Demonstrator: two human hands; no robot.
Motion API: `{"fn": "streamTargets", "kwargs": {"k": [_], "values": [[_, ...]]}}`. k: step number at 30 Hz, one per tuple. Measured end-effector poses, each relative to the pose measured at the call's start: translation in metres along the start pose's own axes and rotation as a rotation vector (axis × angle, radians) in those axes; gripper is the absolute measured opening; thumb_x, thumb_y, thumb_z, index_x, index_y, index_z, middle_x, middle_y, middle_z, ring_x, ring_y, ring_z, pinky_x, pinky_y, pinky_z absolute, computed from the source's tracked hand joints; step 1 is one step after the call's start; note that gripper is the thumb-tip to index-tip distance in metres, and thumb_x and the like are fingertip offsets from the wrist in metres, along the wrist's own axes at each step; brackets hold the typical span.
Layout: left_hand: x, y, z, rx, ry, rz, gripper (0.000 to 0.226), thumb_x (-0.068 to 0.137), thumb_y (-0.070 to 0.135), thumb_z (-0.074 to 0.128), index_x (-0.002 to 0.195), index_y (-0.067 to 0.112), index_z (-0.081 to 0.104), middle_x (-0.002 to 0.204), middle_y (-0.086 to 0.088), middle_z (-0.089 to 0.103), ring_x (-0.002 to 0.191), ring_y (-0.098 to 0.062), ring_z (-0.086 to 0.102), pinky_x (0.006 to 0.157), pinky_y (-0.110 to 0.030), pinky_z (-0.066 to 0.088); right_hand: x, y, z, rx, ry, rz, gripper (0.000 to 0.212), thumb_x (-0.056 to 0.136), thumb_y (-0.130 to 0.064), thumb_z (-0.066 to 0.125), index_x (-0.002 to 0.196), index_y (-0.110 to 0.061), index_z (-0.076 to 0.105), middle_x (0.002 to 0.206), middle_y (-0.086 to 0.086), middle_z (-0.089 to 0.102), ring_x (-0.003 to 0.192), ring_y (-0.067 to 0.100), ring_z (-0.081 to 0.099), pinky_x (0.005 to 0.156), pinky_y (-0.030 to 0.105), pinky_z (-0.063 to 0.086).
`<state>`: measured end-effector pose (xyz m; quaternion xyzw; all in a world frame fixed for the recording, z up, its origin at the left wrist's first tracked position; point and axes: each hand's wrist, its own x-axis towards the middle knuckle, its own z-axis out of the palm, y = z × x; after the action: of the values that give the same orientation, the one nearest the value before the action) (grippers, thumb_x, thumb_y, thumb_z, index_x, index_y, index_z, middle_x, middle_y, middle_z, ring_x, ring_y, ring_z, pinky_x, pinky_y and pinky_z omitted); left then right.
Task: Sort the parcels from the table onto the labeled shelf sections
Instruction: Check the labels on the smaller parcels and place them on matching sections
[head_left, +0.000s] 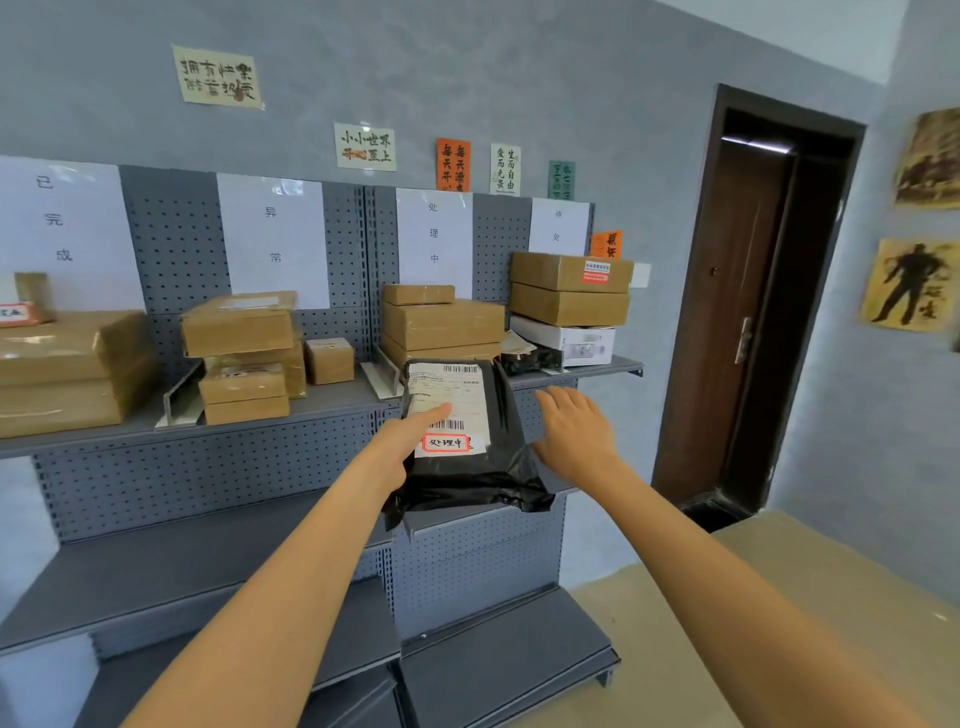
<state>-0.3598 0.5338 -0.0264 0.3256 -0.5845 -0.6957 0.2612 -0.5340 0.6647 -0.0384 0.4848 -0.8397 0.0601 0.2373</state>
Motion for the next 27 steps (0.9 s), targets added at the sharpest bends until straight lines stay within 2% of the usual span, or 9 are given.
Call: {"fn": "streamTargets", "kwargs": {"k": [2, 5, 8, 13, 16, 20, 24, 27], "values": [[0.016, -0.002, 0.020, 0.020, -0.024, -0.014, 0.037, 0.085, 0.030, 0.073, 0.114, 0.009, 0.066, 0.097, -0.011, 0.073, 0.097, -0.025, 0.068, 0.102, -0.040, 0.047, 0.005, 0.021, 0.008, -0.005, -0.001, 0.025, 0.064, 0.094, -0.029, 0.055, 0.148, -0.009, 0.027, 0.149, 0.009, 0.035, 0.140, 0.028, 0.029, 0.116, 0.036, 0.024], [0.044, -0.006, 0.046, 0.017, -0.051, -0.043, 0.033, 0.085, 0.027, 0.072, 0.112, 0.009, 0.065, 0.091, -0.010, 0.072, 0.083, -0.021, 0.069, 0.083, -0.034, 0.055, 0.016, 0.050, 0.022, -0.015, 0.000, 0.056, 0.057, 0.093, -0.024, 0.053, 0.144, -0.010, 0.033, 0.144, 0.008, 0.041, 0.136, 0.027, 0.033, 0.113, 0.035, 0.027], [0.078, -0.009, 0.070, 0.004, -0.061, -0.057, 0.028, 0.087, 0.026, 0.070, 0.109, 0.008, 0.064, 0.086, -0.011, 0.071, 0.076, -0.020, 0.068, 0.068, -0.030, 0.054, 0.032, 0.077, 0.039, -0.042, -0.014, 0.070, 0.056, 0.093, -0.026, 0.055, 0.143, -0.011, 0.034, 0.140, 0.007, 0.043, 0.133, 0.027, 0.036, 0.111, 0.035, 0.029], [0.143, -0.010, 0.105, -0.033, -0.082, -0.068, 0.016, 0.090, 0.022, 0.065, 0.101, 0.011, 0.064, 0.085, -0.011, 0.071, 0.076, -0.021, 0.067, 0.074, -0.032, 0.054, 0.076, 0.118, 0.071, -0.073, -0.032, 0.076, 0.056, 0.092, -0.027, 0.057, 0.140, -0.009, 0.035, 0.140, 0.008, 0.043, 0.132, 0.028, 0.037, 0.109, 0.035, 0.031], [0.185, -0.006, 0.123, -0.073, -0.089, -0.079, 0.013, 0.091, 0.019, 0.062, 0.101, 0.011, 0.064, 0.086, -0.011, 0.071, 0.076, -0.021, 0.067, 0.069, -0.032, 0.054, 0.111, 0.140, 0.086, -0.080, -0.022, 0.066, 0.054, 0.091, -0.028, 0.058, 0.138, -0.010, 0.038, 0.137, 0.007, 0.045, 0.129, 0.027, 0.039, 0.106, 0.034, 0.033], [0.236, -0.002, 0.142, -0.109, -0.076, -0.084, 0.018, 0.092, 0.017, 0.063, 0.108, 0.009, 0.064, 0.086, -0.011, 0.070, 0.074, -0.021, 0.067, 0.061, -0.031, 0.053, 0.152, 0.162, 0.107, -0.055, -0.013, 0.078, 0.054, 0.092, -0.025, 0.057, 0.140, -0.011, 0.037, 0.141, 0.006, 0.044, 0.133, 0.026, 0.037, 0.111, 0.033, 0.028], [0.271, 0.001, 0.162, -0.129, -0.060, -0.088, 0.023, 0.092, 0.016, 0.064, 0.113, 0.007, 0.063, 0.089, -0.012, 0.070, 0.076, -0.023, 0.067, 0.064, -0.033, 0.054, 0.180, 0.184, 0.127, -0.037, 0.001, 0.071, 0.053, 0.093, -0.022, 0.056, 0.141, -0.011, 0.036, 0.140, 0.006, 0.044, 0.133, 0.026, 0.037, 0.110, 0.034, 0.029], [0.289, 0.005, 0.173, -0.129, -0.039, -0.090, 0.028, 0.091, 0.015, 0.064, 0.118, 0.006, 0.062, 0.092, -0.012, 0.070, 0.076, -0.022, 0.067, 0.061, -0.032, 0.053, 0.197, 0.200, 0.133, -0.018, 0.016, 0.067, 0.058, 0.093, -0.021, 0.055, 0.145, -0.011, 0.031, 0.143, 0.006, 0.040, 0.135, 0.026, 0.034, 0.112, 0.035, 0.027]]}}
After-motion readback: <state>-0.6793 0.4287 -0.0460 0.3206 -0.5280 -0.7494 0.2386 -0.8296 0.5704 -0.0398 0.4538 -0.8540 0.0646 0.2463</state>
